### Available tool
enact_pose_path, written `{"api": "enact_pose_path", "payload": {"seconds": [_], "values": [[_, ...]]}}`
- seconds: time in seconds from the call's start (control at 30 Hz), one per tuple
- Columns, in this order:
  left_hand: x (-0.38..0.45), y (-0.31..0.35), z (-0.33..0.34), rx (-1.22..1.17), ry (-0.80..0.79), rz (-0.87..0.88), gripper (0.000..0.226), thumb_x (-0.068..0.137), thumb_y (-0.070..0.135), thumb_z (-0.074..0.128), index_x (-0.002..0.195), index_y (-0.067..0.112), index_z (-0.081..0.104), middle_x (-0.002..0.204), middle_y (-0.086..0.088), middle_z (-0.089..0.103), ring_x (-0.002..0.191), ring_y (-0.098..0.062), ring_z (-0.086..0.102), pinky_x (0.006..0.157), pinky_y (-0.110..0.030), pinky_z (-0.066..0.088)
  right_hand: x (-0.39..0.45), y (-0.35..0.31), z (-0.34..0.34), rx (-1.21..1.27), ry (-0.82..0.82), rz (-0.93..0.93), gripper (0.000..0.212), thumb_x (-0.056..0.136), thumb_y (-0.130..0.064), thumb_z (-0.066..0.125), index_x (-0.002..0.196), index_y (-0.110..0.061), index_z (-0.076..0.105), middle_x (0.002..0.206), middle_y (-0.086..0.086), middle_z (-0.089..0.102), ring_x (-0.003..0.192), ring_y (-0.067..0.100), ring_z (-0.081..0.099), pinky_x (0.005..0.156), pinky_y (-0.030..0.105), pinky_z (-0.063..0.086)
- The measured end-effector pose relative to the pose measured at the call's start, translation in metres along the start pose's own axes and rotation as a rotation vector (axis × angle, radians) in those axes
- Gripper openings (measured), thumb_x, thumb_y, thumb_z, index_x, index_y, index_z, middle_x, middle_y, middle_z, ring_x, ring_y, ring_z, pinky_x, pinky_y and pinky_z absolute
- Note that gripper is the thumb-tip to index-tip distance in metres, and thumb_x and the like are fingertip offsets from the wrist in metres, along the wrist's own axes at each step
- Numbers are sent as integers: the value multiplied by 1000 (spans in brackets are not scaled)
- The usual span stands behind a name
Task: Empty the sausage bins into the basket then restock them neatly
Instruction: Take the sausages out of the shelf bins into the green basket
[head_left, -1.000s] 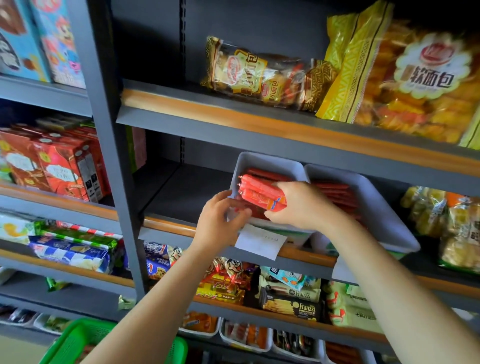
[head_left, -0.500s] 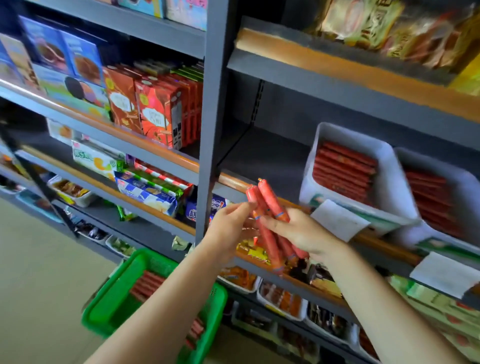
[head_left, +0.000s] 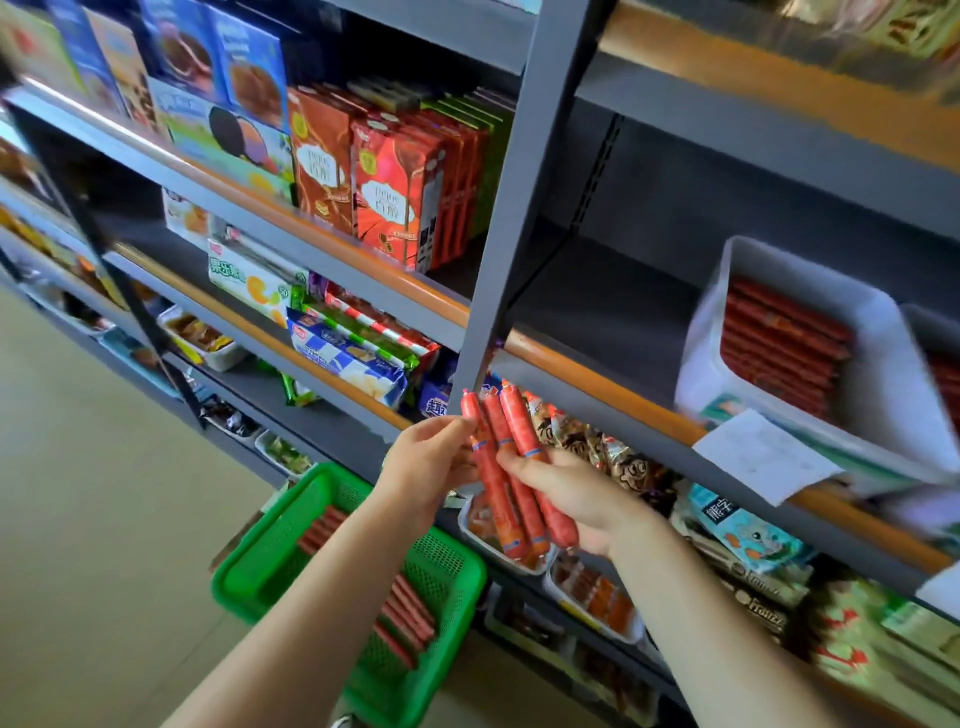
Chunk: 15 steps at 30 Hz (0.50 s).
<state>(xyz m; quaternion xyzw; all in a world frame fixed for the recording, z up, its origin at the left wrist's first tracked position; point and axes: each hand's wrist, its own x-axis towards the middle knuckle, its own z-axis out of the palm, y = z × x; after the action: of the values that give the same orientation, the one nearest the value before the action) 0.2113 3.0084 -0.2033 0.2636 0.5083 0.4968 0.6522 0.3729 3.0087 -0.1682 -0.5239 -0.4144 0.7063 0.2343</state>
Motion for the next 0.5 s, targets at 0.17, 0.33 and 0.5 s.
{"api": "enact_pose_path", "payload": {"seconds": [0.17,0.33,0.5], "values": [[-5,4,-6,6,-187,-104,36,84,22,73,109,-4,69,91,-14,71,73,-20,67,67,-30,58,-4,-6,3,-111,-49,-67,21,97,-23,58,112,-9,63,90,10,74,79,24,72,64,35,59],[-9,10,-12,-76,-149,-117,34,80,27,73,103,2,68,78,-6,71,66,-15,68,57,-26,55,-1,-9,11,-165,-28,-119,32,99,-30,55,124,-9,57,110,15,71,101,28,70,82,38,59],[-5,4,-30,-51,-83,-28,38,73,35,75,97,5,70,89,-11,74,82,-23,71,80,-37,58,8,2,11,-197,162,-300,24,97,-36,57,119,-26,56,102,4,73,88,17,73,76,37,58]]}}
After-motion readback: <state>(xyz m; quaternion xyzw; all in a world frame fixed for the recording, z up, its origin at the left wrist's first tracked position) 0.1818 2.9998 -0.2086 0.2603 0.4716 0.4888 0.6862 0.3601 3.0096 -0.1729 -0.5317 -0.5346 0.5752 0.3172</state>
